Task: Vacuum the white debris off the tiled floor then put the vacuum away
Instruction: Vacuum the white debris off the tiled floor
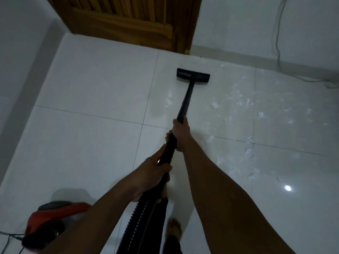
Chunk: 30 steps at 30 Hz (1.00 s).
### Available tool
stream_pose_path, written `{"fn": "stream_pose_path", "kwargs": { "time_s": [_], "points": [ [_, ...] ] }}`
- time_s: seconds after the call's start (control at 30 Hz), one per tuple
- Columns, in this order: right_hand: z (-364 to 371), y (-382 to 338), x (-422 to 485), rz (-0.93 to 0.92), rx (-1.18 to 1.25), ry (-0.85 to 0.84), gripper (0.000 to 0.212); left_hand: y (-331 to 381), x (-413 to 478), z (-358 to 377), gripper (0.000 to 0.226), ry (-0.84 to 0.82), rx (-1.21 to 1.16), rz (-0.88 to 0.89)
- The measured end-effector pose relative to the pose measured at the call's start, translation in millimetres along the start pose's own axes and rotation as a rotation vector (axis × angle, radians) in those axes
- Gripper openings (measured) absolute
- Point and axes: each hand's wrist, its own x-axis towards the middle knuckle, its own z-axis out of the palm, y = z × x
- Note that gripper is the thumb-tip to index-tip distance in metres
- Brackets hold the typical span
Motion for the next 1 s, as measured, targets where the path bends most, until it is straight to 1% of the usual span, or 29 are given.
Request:
{"fn": "stream_pose_path", "kwargs": {
  "time_s": [0.1, 0.2, 0.33, 0.43, 0.57, 0.7, 0.83, 1.0],
  "points": [
    [-15.2, 33.5, -38.0, 0.007, 0.006, -0.011, 0.053, -31.8, -36.3, 17.9, 0.07, 0.014, 0.047, 0.019],
    [-36.6, 77.6, -86.8, -0.003, 0.031, -0.022, 0.06, -71.4, -85.4, 42.0, 0.07, 0.003, 0.082, 0.03],
    [-53.2, 131.4, -130.3, 0.006, 0.045, -0.028, 0.059, -122.6, -133.2, 59.5, 0.071, -0.051, -0.004, 0.011],
    [-63.6, 182.1, -165.0, 0.009, 0.042, -0.017, 0.059, -175.1, -168.3, 71.0, 0.07, -0.045, 0.017, -0.009],
    [-77.7, 257.6, -204.4, 0.013, 0.056, 0.0, 0.058, -249.1, -208.3, 79.8, 0.069, -0.052, 0.066, -0.009],
    [-83.9, 336.0, -248.7, -0.016, 0.074, 0.014, 0.059, -323.7, -259.7, 81.6, 0.067, -0.098, 0.051, -0.009],
    [-83.6, 435.0, -301.2, 0.011, 0.093, 0.031, 0.061, -405.9, -321.2, 79.0, 0.069, -0.105, 0.105, -0.038],
    [-92.1, 536.6, -349.8, 0.086, 0.134, 0.04, 0.059, -484.4, -380.4, 85.9, 0.068, -0.126, 0.127, -0.115]
  ]
}}
